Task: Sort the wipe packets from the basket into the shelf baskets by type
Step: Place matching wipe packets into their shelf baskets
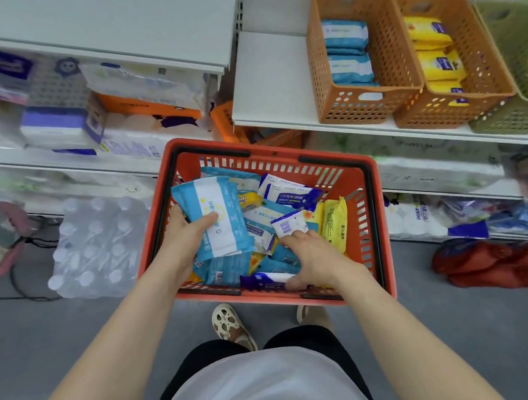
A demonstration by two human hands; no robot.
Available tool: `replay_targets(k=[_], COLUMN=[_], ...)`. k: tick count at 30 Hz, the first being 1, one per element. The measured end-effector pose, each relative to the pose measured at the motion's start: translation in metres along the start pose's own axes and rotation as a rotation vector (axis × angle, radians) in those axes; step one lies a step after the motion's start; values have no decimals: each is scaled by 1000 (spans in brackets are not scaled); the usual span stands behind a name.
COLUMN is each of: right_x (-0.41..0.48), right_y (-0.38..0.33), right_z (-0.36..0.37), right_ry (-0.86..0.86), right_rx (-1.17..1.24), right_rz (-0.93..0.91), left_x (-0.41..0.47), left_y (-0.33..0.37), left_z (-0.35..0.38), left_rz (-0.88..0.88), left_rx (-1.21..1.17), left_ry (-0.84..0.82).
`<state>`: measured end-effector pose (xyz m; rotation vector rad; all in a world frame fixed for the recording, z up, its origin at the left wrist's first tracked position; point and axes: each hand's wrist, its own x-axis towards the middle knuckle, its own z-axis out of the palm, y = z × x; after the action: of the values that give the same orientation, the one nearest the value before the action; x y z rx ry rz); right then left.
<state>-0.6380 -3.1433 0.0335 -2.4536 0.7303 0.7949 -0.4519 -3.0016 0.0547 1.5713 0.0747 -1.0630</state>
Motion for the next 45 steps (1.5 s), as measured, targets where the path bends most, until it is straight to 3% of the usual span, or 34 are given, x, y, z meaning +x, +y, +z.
replay_targets(k=[6, 8, 13, 17, 22, 27, 30, 33, 38, 45], right_x=[7, 6, -17, -24, -17, -29, -37, -43, -62, -123], right_y=[1, 10, 31, 22, -2, 2, 11, 24, 68, 189], right_z=[15, 7, -49, -83, -80, -78, -80, -85, -101, -122], right_ry=[51, 57, 241, 342, 383, 362, 481, 601, 674, 842], right_rx=[57, 189, 1188, 1516, 1594, 1520, 1440, 1508, 1739, 1712], right_rz=[39, 74, 73, -45, -69, -93, -4, 47, 54, -20], left_x=[-1, -2, -1, -3, -19, -20, -21, -25, -35, -61], left_y=[-1, 1, 8, 17, 28, 25, 26, 30, 37, 42], left_z=[6, 8, 10, 35, 74, 88, 95, 109, 143, 237], left_rz=[24, 46, 72, 70, 38, 119, 133, 139, 175, 289], left_rx=[-19, -14, -49, -46, -135, -24, -3, 1, -47, -108], left_ry=[-22, -15, 32, -47, -277, -254, -250, -268, -259, -277])
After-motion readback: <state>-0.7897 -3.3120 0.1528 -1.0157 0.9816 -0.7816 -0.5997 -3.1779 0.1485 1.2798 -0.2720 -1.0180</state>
